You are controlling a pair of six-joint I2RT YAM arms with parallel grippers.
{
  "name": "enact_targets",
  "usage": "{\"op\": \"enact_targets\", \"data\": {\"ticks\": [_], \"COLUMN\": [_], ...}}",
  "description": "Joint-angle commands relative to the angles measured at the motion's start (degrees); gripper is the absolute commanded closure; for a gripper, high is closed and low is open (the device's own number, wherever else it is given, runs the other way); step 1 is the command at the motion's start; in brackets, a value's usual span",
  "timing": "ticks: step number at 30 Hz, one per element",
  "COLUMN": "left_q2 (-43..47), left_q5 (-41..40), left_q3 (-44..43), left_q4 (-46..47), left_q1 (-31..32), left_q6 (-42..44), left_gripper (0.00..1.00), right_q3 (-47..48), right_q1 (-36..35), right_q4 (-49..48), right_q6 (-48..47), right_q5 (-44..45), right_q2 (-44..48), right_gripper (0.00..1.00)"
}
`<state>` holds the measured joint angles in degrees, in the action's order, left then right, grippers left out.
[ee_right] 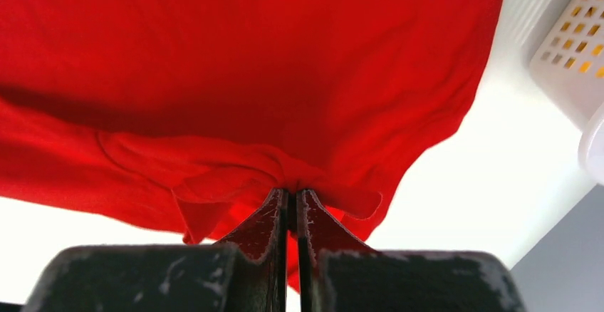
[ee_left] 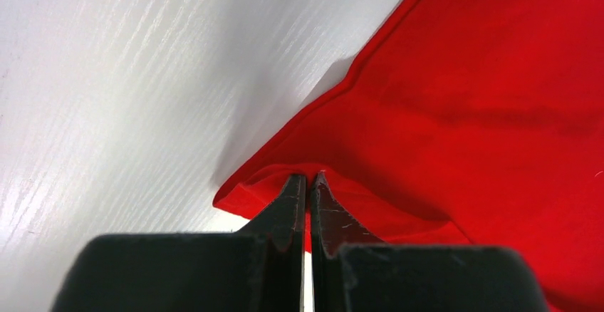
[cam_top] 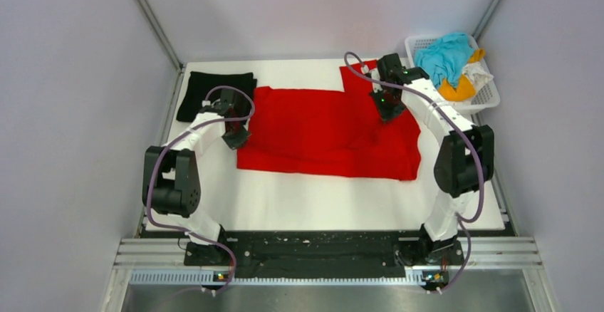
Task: Fold and stack the t-shirts
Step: Fold the flattened tshirt in 1/3 of the way
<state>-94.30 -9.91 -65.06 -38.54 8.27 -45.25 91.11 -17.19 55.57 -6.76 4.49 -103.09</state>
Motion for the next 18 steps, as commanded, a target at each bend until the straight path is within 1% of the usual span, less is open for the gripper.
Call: {"op": "enact_targets", "data": {"ticks": [1,2,3,5,6,8,9,10,11,12,13,15,16,17,18], "left_q2": [-0.81,-1.0,-1.14,-1.26,-1.29,-0.59,-0.05,0.64,1.38,2.15,2.97,4.54,5.57,6.43,7.08], "left_q5": [-1.63,-1.6,-1.68,-2.26,-2.55,-3.11,-3.6,-3.91,-4.16,-4.24,-4.22,-4.11,-3.94,-3.73,-3.09], "left_q3": [-2.08,-2.2,-2.37,-2.92,-3.29,-3.91,-4.21,-4.31,-4.39,-4.6,-4.67,-4.74,-4.4,-3.88,-3.27], "left_q4": [1.28,1.21,1.01,0.49,0.1,-0.52,-0.81,-1.05,-1.2,-1.51,-1.85,-2.58,-2.78,-2.77,-2.49], "left_q1": [-0.54,-0.54,-0.6,-0.69,-0.76,-0.8,-0.8,-0.8,-0.8,-0.79,-0.8,-0.8,-0.8,-0.8,-0.8], "left_q6": [0.3,0.32,0.28,0.51,0.59,0.77,0.74,0.8,0.94,0.96,1.18,1.54,1.76,1.89,2.16], "left_gripper": [1.0,0.96,0.86,0.71,0.62,0.44,0.34,0.14,0.03,0.02,0.01,0.01,0.01,0.01,0.01], "right_q3": [5.05,5.43,5.78,6.55,7.05,8.64,9.48,10.5,11.36,11.49,11.55,10.6,7.99,5.23,1.92], "right_q1": [1.5,1.46,1.48,1.54,1.66,2.02,2.21,2.39,2.56,2.79,3.11,3.22,3.22,3.27,3.23], "right_q4": [0.42,0.42,0.37,-0.61,-1.56,-3.97,-5.41,-6.79,-8.44,-10.76,-12.87,-15.48,-16.5,-17.04,-17.97], "right_q6": [-0.87,0.3,1.72,5.09,7.19,12.75,15.72,18.71,21.75,24.19,26.43,29.74,30.15,30.33,30.32], "right_q5": [-0.11,-0.25,-0.23,0.0,-0.22,-1.02,-1.59,-2.51,-3.62,-5.81,-8.69,-9.9,-10.5,-10.55,-10.64], "right_q2": [-3.93,-5.1,-6.31,-8.99,-10.21,-12.66,-14.14,-15.21,-15.93,-16.04,-15.78,-13.82,-11.52,-9.15,-6.64], "right_gripper": [0.99,0.98,0.96,0.92,0.87,0.73,0.67,0.63,0.61,0.6,0.57,0.46,0.28,0.18,0.03]}}
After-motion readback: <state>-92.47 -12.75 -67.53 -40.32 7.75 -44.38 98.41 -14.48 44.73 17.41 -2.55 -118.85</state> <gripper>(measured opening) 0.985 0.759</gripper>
